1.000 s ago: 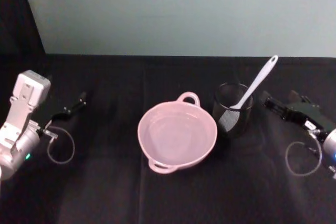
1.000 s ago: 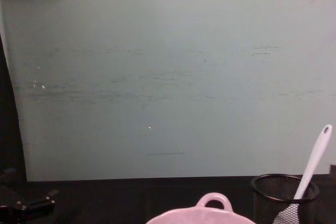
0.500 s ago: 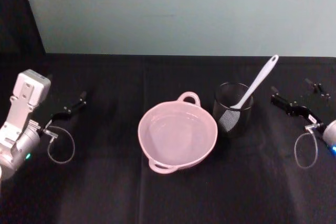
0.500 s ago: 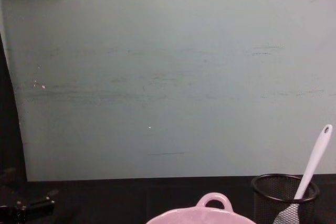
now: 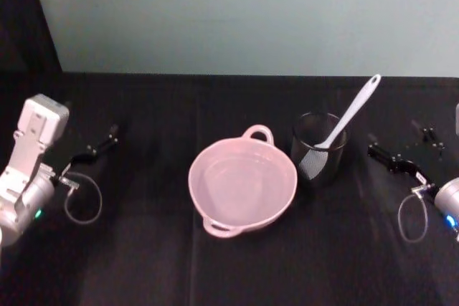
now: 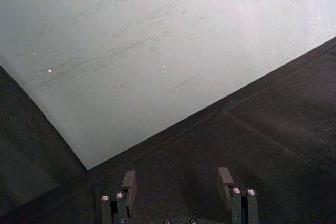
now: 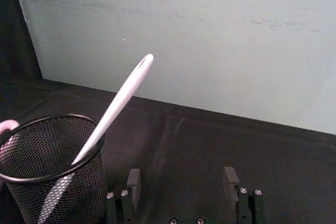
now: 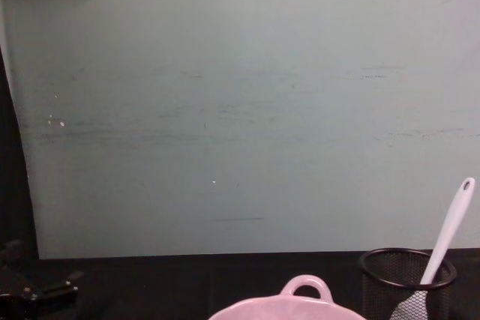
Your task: Use the one hand to pick up the spoon and stir the clear water in the bowl.
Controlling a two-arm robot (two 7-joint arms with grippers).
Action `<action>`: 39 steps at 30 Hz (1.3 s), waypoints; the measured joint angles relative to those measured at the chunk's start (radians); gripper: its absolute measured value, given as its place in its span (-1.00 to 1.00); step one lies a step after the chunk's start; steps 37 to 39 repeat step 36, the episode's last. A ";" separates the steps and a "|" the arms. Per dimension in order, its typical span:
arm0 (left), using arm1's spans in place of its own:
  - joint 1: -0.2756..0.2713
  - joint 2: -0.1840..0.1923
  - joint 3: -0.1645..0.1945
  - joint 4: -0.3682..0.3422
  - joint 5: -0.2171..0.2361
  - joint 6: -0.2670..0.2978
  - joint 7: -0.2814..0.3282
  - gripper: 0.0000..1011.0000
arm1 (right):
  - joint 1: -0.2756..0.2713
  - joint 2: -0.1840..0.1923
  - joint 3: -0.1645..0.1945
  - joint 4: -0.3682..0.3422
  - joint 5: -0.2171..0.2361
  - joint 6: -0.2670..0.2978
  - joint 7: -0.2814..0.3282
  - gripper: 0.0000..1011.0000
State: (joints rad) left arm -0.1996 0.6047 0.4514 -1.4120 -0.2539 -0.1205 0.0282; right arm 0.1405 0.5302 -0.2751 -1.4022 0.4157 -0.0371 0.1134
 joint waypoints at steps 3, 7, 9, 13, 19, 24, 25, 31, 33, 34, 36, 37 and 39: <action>0.000 0.000 0.000 0.000 0.000 0.000 0.000 1.00 | -0.001 -0.004 0.006 0.001 0.003 0.009 0.010 0.98; 0.000 0.000 0.000 0.000 0.000 0.000 0.000 1.00 | -0.001 -0.004 0.006 0.001 0.003 0.009 0.010 0.98; 0.000 0.000 0.000 0.000 0.000 0.000 0.000 1.00 | -0.001 -0.004 0.005 0.001 0.003 0.008 0.009 0.98; 0.000 0.000 0.000 0.000 0.000 0.000 0.000 1.00 | -0.001 -0.004 0.005 0.002 0.002 0.006 0.009 0.98; 0.000 0.000 0.000 0.000 0.000 0.000 0.000 1.00 | -0.001 -0.004 0.004 0.002 0.002 0.004 0.008 0.98; 0.000 0.000 0.000 0.000 0.000 0.000 0.000 1.00 | -0.001 -0.003 0.004 0.003 0.001 0.002 0.008 0.98; 0.000 0.000 0.000 0.000 0.000 0.000 0.000 1.00 | -0.001 -0.003 0.003 0.003 0.001 0.002 0.008 0.98; 0.000 0.000 0.000 0.000 0.000 0.000 0.000 1.00 | -0.001 -0.003 0.003 0.003 0.001 0.001 0.007 0.98; 0.000 0.000 0.000 0.000 0.000 0.000 0.000 1.00 | -0.001 -0.003 0.003 0.003 0.000 0.001 0.007 0.98; 0.000 0.000 0.000 0.000 0.000 0.000 0.000 1.00 | -0.001 -0.003 0.003 0.003 0.000 0.001 0.007 0.98; 0.000 0.000 0.000 0.000 0.000 0.000 0.000 1.00 | -0.001 -0.003 0.003 0.003 0.000 0.001 0.007 0.98; 0.000 0.000 0.000 0.000 0.000 0.000 0.000 1.00 | -0.001 -0.003 0.003 0.003 0.000 0.001 0.007 0.98; 0.000 0.000 0.000 0.000 0.000 0.000 0.000 1.00 | -0.001 -0.003 0.003 0.003 0.000 0.001 0.007 0.98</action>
